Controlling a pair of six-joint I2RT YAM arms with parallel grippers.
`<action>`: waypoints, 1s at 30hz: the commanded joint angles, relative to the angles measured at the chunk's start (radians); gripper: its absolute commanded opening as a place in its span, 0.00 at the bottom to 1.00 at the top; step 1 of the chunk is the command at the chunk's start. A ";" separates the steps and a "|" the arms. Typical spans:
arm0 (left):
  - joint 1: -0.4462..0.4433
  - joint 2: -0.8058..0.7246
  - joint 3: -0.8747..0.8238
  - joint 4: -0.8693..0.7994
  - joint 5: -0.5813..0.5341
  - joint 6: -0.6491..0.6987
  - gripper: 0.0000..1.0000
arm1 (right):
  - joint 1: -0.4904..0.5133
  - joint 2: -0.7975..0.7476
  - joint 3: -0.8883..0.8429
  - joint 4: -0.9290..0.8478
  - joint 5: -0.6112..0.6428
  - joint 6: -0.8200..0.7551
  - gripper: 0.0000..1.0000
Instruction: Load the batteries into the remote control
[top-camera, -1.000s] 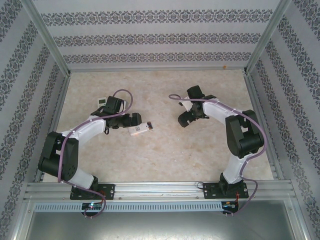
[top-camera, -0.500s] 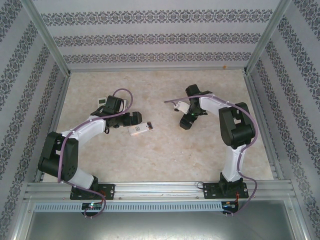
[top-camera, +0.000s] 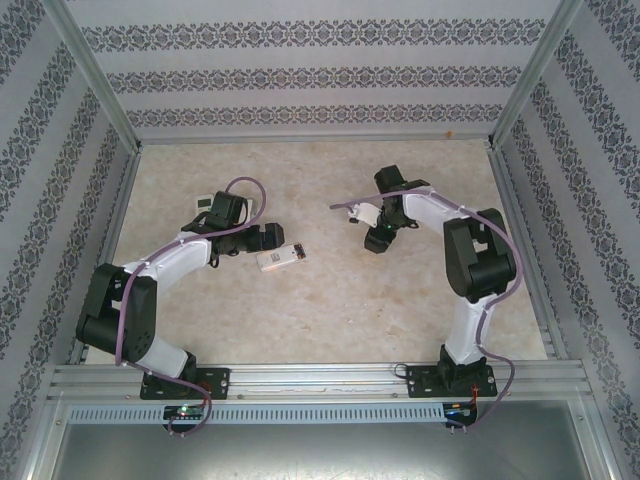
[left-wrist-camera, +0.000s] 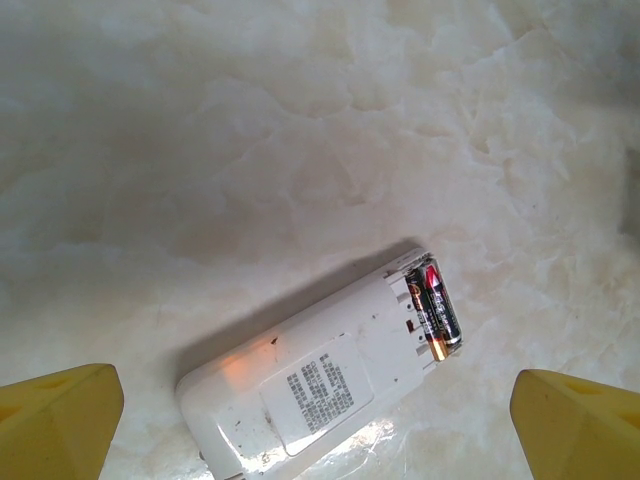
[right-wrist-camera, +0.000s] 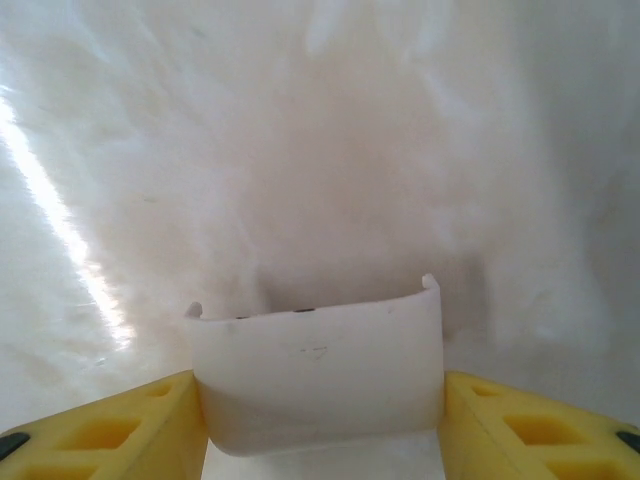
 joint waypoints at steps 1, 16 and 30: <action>0.005 -0.020 -0.010 0.017 -0.006 0.021 1.00 | 0.051 -0.109 -0.016 0.021 -0.071 -0.136 0.58; 0.064 -0.218 -0.140 0.053 -0.114 -0.144 1.00 | 0.330 0.069 0.197 0.011 -0.045 -0.418 0.55; 0.114 -0.260 -0.193 0.108 -0.075 -0.165 1.00 | 0.383 0.245 0.345 -0.012 -0.035 -0.399 0.56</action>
